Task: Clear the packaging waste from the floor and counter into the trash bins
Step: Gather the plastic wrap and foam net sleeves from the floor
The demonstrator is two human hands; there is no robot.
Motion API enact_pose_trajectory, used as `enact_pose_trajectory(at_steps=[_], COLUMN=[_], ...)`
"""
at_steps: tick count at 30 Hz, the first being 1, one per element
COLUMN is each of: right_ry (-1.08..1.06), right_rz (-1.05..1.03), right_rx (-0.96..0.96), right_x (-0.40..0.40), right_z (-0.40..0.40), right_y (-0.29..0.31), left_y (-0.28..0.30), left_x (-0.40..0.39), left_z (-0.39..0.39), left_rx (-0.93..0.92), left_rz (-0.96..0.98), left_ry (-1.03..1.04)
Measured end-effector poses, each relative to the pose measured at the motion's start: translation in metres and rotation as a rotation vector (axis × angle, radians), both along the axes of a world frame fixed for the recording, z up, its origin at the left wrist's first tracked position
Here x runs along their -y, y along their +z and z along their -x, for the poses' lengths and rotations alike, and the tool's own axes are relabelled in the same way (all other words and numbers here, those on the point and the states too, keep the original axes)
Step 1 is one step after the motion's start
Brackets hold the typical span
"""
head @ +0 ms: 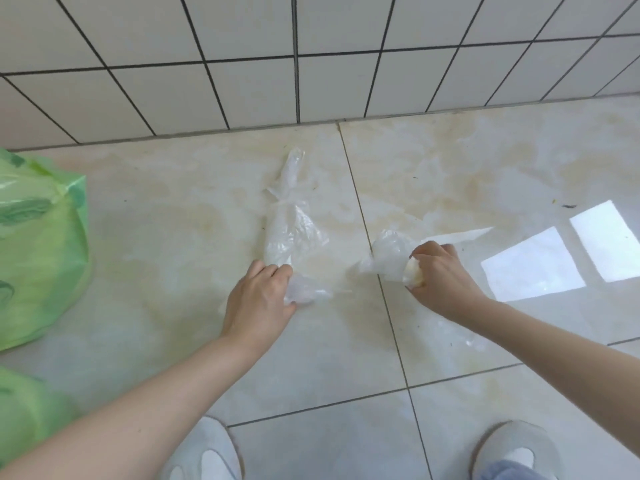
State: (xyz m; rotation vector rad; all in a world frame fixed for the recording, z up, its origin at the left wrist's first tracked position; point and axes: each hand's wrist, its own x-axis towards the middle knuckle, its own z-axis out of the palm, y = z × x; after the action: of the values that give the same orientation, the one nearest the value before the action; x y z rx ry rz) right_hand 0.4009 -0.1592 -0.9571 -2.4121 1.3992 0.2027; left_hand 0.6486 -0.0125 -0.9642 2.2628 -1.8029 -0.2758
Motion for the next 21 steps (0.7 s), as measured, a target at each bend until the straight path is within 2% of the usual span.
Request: enact_pose_trajectory(at_steps=[3,7,11,16,21], right_ry=[-0.155,-0.065,0.148,0.262,0.364], right_rz=[-0.074,-0.071,-0.015,0.015,-0.011], right_rx=[0.147,0.235,0.157,-0.015,-0.178], right_x=[0.016,0.038,0.065,0.094,0.096], right_z=[-0.026,-0.063,-0.102,-0.165,-0.209], right_y=[0.015,0.030,0.043,0.040,0.023], left_y=[0.009,0.013,0.009,-0.005,-0.015], left_x=[0.012,0.025,0.039,0.058,0.058], left_z=[-0.013,-0.026,-0.034,-0.041,-0.045], left_rx=[-0.195,-0.360,-0.320,-0.252,-0.199], left_rz=[-0.036,0.008,-0.152,-0.394,-0.489], left_ry=[0.178,0.249,0.180,0.085,0.021])
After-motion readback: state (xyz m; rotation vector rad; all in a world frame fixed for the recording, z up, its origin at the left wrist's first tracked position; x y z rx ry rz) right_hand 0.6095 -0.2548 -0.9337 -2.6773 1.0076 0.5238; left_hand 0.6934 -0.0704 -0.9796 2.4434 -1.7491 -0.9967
